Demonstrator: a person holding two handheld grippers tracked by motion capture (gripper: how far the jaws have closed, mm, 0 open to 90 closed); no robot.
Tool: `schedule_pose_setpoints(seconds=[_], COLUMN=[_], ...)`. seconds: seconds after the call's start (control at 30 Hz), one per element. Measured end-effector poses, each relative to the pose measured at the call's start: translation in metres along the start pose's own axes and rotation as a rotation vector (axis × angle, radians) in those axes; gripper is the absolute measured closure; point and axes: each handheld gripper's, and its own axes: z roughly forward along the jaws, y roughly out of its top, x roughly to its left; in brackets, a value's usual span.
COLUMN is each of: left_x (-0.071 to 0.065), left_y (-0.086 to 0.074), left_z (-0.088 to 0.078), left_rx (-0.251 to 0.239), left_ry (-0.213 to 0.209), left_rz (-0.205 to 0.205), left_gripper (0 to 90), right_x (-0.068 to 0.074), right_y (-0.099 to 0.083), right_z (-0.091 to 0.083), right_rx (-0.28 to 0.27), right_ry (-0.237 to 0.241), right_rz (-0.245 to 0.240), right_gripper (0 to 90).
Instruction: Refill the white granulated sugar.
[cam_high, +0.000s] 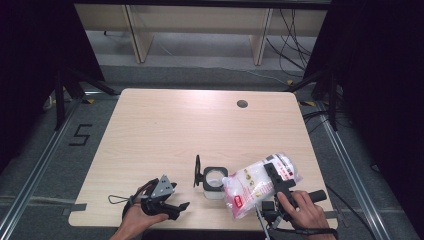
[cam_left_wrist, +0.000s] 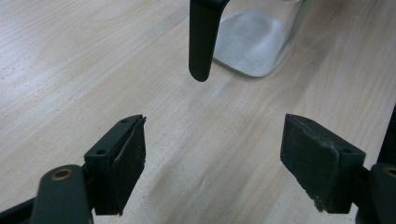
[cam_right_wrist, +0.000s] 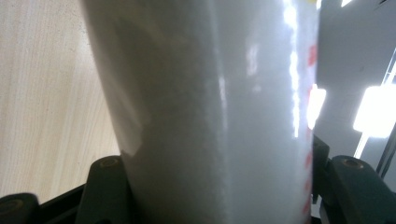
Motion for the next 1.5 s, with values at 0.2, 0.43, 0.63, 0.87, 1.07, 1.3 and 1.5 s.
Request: schedule_pose_setpoints(seconds=[0.2,0.43,0.63,0.87,1.07,1.3,1.5], left_x=[0.0013,-0.0002,0.0014,0.0002,-0.0001,-0.0005,-0.0005], left_y=[0.0001,-0.0006,0.0001,-0.0002,-0.0004,-0.0005,-0.0005], left_z=[-0.0008,-0.0003,-0.0007,-0.0004,-0.0004,-0.0002,-0.0003], left_rx=[0.011,0.010,0.010,0.009,0.009,0.008,0.007], left_ry=[0.007,0.006,0.007,0.004,0.004,0.000,0.000], left_rz=[0.012,-0.018,0.012,-0.006,-0.011,-0.020,-0.021], left_gripper=[21.9,21.9,21.9,21.9,21.9,21.9,22.0], right_x=[-0.0011,-0.0012,-0.0044,-0.0044,-0.0046,-0.0057,-0.0043], right_y=[0.0000,-0.0003,-0.0001,-0.0003,-0.0003,-0.0002,-0.0006], right_z=[0.0004,0.0009,0.0008,0.0003,0.0007,0.0007,0.0007], right_rx=[-0.008,-0.016,-0.017,-0.015,-0.015,-0.020,-0.018], right_ry=[-0.006,-0.014,-0.004,-0.007,-0.005,-0.008,-0.016], right_rz=[-0.015,-0.015,-0.041,-0.032,-0.040,-0.054,-0.027], right_gripper=[41.8,41.8,41.8,41.8,41.8,41.8,41.8])
